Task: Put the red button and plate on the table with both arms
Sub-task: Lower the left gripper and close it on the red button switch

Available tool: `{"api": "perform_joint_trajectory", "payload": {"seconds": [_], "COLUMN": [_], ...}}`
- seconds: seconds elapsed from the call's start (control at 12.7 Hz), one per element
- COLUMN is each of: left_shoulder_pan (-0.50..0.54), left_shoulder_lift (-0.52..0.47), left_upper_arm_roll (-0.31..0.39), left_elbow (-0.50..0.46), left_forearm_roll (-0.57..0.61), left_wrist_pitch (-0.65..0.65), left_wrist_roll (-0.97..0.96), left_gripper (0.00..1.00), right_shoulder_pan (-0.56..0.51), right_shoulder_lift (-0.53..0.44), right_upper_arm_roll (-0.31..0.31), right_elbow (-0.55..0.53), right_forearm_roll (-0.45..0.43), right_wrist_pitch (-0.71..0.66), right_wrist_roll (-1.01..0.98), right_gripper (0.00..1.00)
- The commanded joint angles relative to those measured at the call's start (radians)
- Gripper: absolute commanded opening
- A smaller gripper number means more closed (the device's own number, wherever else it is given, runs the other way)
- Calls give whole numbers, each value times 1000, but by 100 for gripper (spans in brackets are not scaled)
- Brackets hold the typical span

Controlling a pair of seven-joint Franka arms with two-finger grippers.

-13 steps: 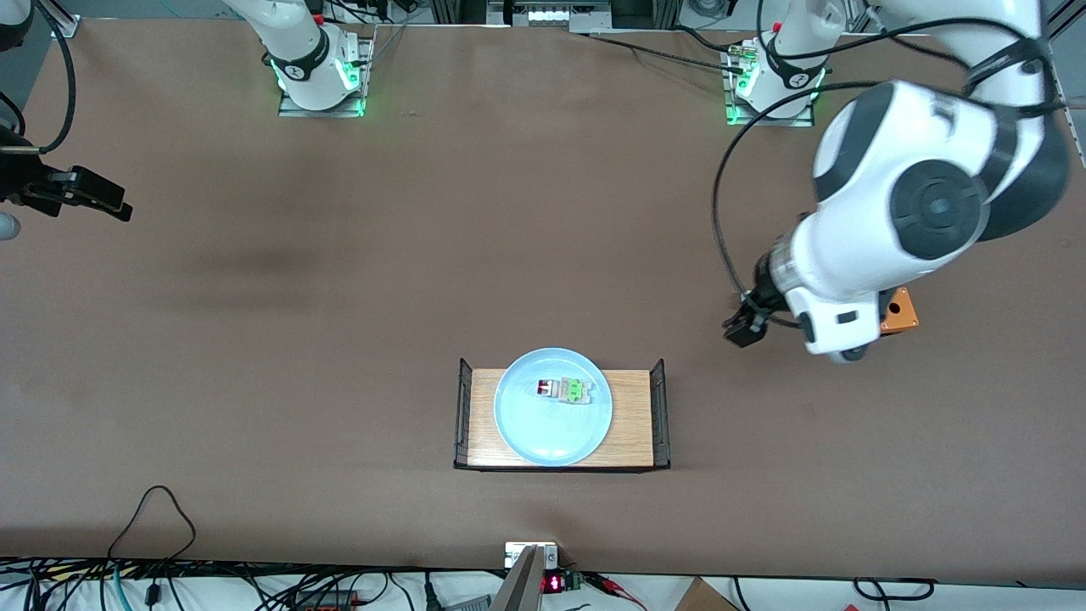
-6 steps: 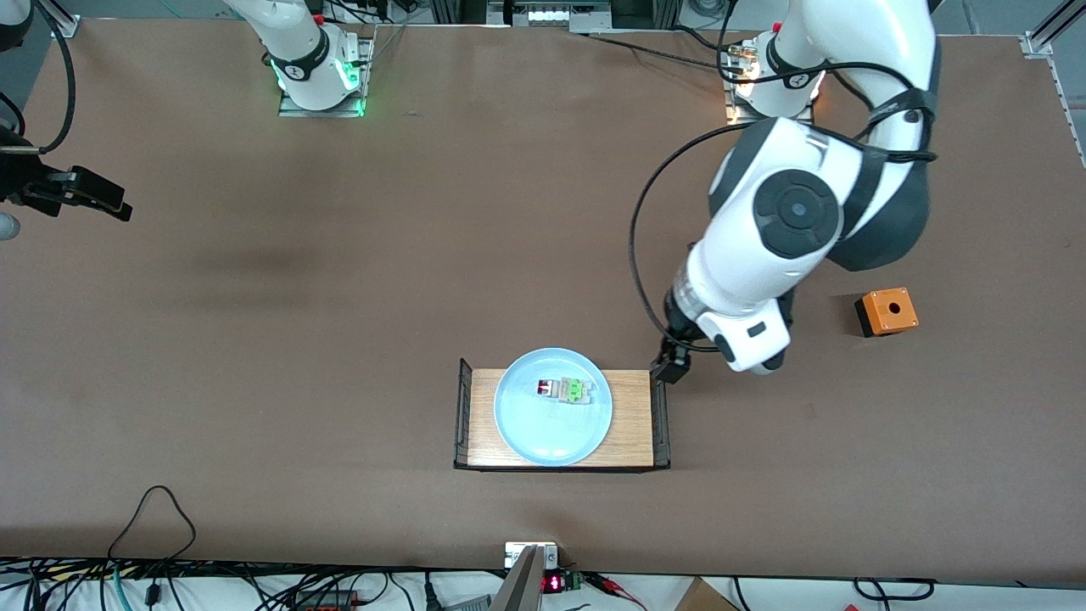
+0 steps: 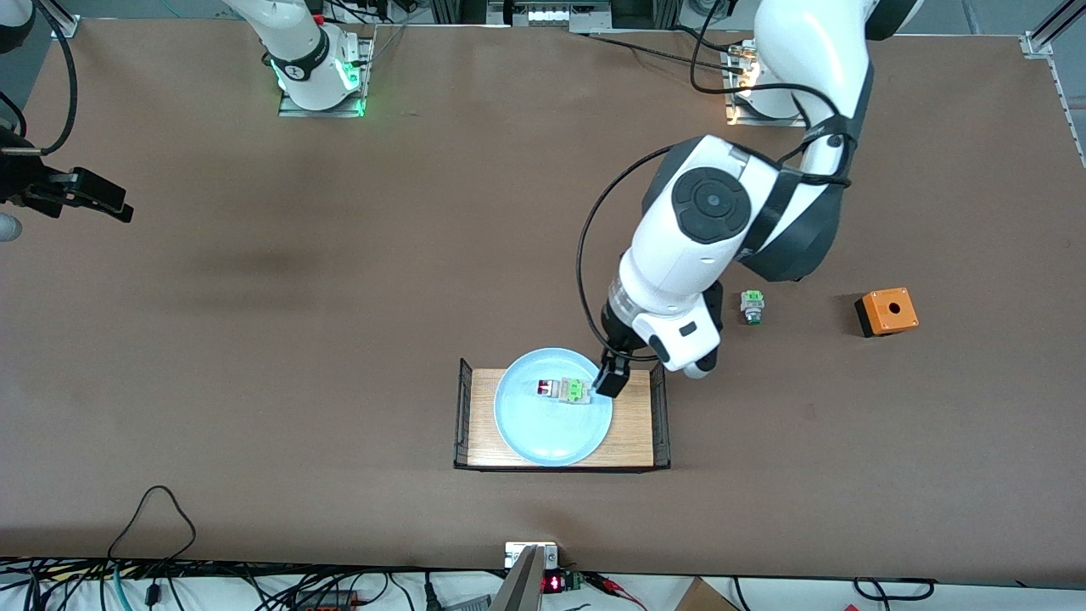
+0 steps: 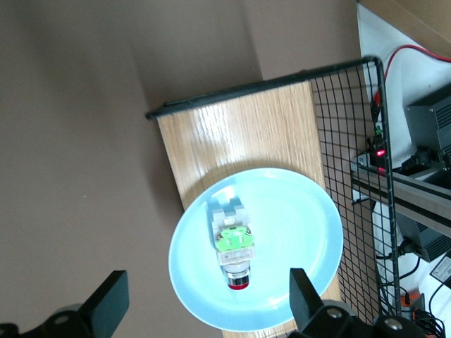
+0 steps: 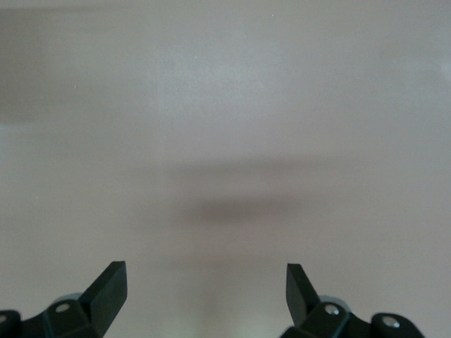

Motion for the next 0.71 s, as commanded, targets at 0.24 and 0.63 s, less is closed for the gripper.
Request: {"api": "perform_joint_trajectory", "payload": {"seconds": [0.24,0.63], "left_shoulder_pan": [-75,-81], "left_shoulder_lift": [106,163], "left_upper_arm_roll": [68,100], "left_elbow": [49,66], "left_forearm_roll": [-14,-14], "left_wrist_pitch": [98,170], "left_wrist_roll": [-24,-24], "left_gripper": [100,100], "right_shoulder_pan": [6,-8], "right_shoulder_lift": [-7,-7], "right_upper_arm_roll": [8,-1], "right_elbow": [7,5], "right_forearm_roll": [5,5], "right_wrist_pitch": [-5,-45], "right_wrist_roll": [11,11], "right_gripper": [100,100]}}
